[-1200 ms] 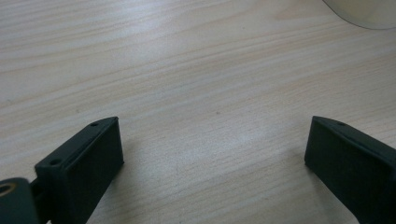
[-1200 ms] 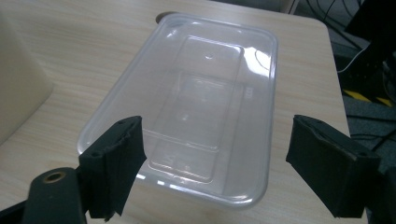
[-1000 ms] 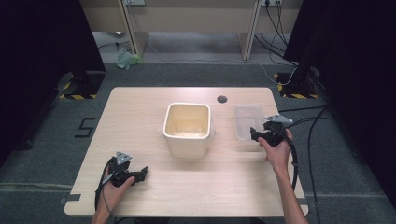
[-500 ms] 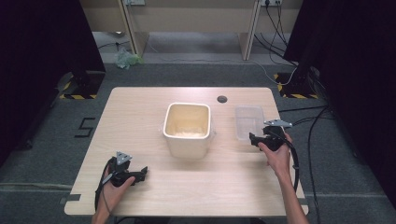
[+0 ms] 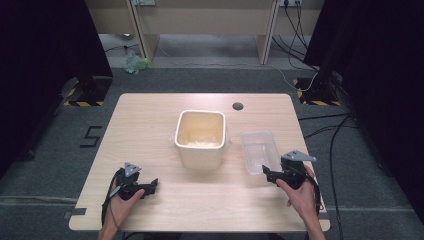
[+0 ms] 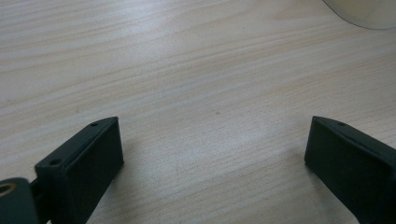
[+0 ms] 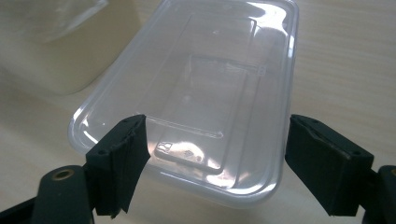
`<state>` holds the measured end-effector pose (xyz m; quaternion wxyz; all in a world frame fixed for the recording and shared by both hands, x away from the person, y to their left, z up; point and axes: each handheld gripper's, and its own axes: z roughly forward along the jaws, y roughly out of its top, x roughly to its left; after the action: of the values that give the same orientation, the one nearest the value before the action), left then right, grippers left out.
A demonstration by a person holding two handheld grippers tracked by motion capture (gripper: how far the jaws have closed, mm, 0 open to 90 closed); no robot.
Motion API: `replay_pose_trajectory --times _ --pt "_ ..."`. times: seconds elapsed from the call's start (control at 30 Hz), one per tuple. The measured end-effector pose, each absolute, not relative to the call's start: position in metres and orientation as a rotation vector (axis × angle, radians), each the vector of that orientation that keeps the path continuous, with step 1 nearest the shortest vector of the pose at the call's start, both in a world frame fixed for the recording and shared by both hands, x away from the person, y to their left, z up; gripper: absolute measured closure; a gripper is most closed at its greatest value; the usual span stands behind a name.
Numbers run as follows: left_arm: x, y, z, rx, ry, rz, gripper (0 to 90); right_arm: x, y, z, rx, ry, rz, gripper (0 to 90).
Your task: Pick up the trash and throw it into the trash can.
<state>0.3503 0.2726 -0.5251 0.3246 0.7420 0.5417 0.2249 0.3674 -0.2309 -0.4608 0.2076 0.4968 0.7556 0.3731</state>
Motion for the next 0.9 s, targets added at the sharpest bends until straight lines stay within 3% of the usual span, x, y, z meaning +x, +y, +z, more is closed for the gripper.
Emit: replay_pose_trajectory --times 0.23,0.4,0.63,0.9 --pt "0.350 0.273 -0.525 1.946 1.421 0.590 3.4 0.324 -0.222 -0.459 1.305 2.187 1.087 19.6" --pt "0.350 0.273 -0.525 1.946 1.421 0.590 3.4 0.316 -0.221 -0.448 1.257 2.192 1.125 19.4" --pt "0.350 0.273 -0.525 1.946 1.421 0.590 3.4 0.351 -0.223 -0.440 1.311 2.147 1.155 19.2" --pt "0.350 0.273 -0.525 1.946 1.421 0.590 3.4 0.382 -0.217 -0.457 1.361 2.172 1.059 22.5"
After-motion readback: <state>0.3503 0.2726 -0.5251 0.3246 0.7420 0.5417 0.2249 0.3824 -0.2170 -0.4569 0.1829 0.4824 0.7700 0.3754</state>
